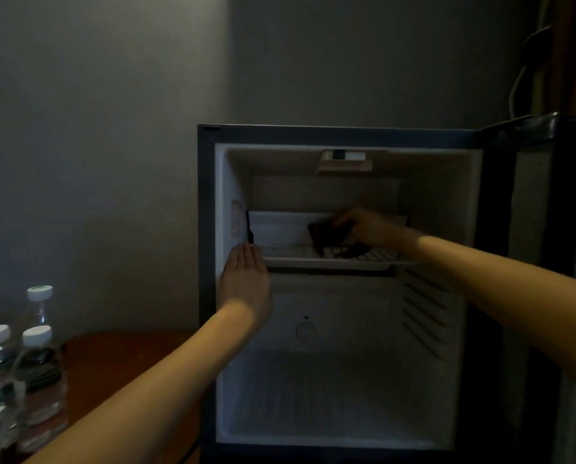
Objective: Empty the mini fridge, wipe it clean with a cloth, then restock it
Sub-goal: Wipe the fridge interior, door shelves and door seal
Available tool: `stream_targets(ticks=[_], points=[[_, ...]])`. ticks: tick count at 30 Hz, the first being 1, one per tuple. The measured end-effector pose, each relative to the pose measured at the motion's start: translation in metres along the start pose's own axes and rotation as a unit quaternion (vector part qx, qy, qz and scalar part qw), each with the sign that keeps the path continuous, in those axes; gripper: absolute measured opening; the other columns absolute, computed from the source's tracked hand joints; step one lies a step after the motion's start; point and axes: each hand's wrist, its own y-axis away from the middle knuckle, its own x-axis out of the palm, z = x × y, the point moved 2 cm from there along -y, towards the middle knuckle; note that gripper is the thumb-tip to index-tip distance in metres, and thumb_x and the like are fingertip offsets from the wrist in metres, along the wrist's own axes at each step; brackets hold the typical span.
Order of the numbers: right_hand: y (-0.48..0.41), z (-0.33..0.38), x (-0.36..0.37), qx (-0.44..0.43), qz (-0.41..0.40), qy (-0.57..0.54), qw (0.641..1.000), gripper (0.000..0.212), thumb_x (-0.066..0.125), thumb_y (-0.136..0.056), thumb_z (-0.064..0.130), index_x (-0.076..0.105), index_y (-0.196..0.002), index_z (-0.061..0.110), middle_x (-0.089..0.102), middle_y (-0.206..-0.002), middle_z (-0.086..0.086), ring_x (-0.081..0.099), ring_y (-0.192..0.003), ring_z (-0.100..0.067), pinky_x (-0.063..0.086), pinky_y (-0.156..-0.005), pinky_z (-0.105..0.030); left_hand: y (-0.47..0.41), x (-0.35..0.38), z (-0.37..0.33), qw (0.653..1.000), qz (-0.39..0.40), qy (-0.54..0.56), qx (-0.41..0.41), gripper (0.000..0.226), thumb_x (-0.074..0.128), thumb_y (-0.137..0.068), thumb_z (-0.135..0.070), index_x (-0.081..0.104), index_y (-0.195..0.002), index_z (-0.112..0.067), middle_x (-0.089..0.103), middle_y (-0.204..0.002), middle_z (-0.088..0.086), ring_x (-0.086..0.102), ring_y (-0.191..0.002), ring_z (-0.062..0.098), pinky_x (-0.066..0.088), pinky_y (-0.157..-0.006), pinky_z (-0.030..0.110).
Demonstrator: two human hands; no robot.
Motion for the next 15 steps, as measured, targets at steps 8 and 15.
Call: stream_targets(ticks=[8, 15], points=[[-0.035, 0.012, 0.031, -0.072, -0.077, -0.058, 0.993, 0.033, 0.065, -0.086, -0.003, 0.061, -0.118, -0.001, 0.062, -0.118, -0.012, 0.059, -0.108, -0.022, 0.049, -0.093, -0.022, -0.004, -0.003, 0.002, 1.000, -0.018, 0.011, 0.011, 0.073, 0.038, -0.101, -0.031, -0.001, -0.149, 0.008, 0.007, -0.159, 0.023, 0.012, -0.147, 0.032, 0.002, -0.119, 0.036], [-0.020, 0.032, 0.055, -0.034, 0.067, -0.095, 0.993, 0.023, 0.057, -0.095, 0.009, 0.072, -0.111, 0.014, 0.070, -0.113, 0.003, 0.065, -0.100, -0.006, 0.049, -0.090, -0.014, -0.003, 0.000, 0.004, 0.998, -0.043, 0.031, 0.019, 0.073, 0.043, -0.099, -0.027, 0.003, -0.150, 0.006, 0.010, -0.159, 0.022, 0.014, -0.147, 0.031, 0.002, -0.119, 0.033]])
